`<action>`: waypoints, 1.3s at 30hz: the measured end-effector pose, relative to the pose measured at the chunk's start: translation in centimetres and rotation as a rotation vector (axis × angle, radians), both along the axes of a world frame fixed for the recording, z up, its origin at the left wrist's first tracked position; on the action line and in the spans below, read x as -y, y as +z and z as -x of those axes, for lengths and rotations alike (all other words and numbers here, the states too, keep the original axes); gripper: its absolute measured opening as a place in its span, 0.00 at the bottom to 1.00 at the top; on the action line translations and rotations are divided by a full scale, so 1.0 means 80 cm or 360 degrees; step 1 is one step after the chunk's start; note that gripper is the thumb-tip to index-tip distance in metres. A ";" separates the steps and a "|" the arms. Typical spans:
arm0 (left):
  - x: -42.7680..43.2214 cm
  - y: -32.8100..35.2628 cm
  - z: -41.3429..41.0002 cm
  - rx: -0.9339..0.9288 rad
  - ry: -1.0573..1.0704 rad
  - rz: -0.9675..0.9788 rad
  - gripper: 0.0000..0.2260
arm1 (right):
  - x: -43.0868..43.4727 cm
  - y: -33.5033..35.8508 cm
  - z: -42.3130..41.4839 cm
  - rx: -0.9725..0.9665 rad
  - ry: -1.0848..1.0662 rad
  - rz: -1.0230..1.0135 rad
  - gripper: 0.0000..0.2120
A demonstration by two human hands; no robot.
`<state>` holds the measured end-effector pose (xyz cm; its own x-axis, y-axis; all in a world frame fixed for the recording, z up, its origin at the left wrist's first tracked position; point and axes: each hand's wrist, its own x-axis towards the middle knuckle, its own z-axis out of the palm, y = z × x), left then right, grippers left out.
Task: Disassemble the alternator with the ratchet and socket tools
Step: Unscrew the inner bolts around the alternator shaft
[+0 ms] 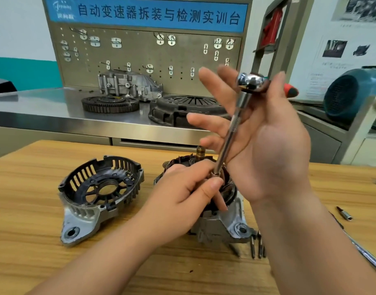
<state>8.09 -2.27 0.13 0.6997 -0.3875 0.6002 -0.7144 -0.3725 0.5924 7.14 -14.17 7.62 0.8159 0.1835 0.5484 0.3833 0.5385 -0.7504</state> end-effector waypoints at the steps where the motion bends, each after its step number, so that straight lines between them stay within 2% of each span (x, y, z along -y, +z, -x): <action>1: 0.000 0.000 0.000 0.0000 -0.0001 0.0010 0.18 | -0.001 -0.002 0.000 0.0015 -0.0005 -0.0008 0.26; 6: 0.003 -0.001 0.002 -0.0098 -0.0022 0.0157 0.21 | -0.007 -0.005 0.005 0.0348 -0.0441 0.0130 0.16; 9: 0.003 0.000 0.002 -0.0086 0.0004 0.0132 0.18 | -0.009 -0.005 0.007 0.0468 -0.0481 0.0117 0.17; 12: 0.002 0.003 0.002 -0.0061 -0.0010 0.0165 0.20 | -0.009 -0.003 0.006 0.0293 -0.0291 0.0067 0.18; 15: 0.002 0.005 0.004 -0.0085 -0.0062 0.0219 0.17 | -0.002 -0.001 0.003 0.0024 -0.0066 0.0046 0.24; 17: 0.001 0.006 0.003 -0.0092 -0.0072 0.0196 0.16 | 0.002 0.000 0.000 -0.0046 0.0046 0.0037 0.26; 21: 0.001 0.002 -0.001 -0.0096 -0.0084 0.0158 0.19 | 0.000 -0.002 -0.001 0.0000 0.0044 0.0018 0.24; 25: 0.002 0.002 0.001 -0.0098 -0.0041 0.0254 0.18 | -0.008 -0.006 0.004 0.0223 -0.0299 0.0084 0.15; 28: 0.002 0.003 0.002 -0.0116 -0.0023 0.0242 0.18 | -0.011 -0.005 0.007 0.0377 -0.0439 0.0065 0.14; 31: 0.001 0.003 0.000 -0.0127 -0.0063 0.0231 0.20 | -0.014 -0.005 0.009 0.0372 -0.0360 0.0041 0.14; 36: -0.001 0.004 -0.001 -0.0078 -0.0094 0.0216 0.19 | -0.009 -0.005 0.007 0.0098 -0.0103 -0.0032 0.20; 39: -0.001 0.004 -0.001 -0.0080 -0.0076 0.0183 0.19 | -0.009 -0.006 0.005 0.0104 -0.0111 -0.0055 0.19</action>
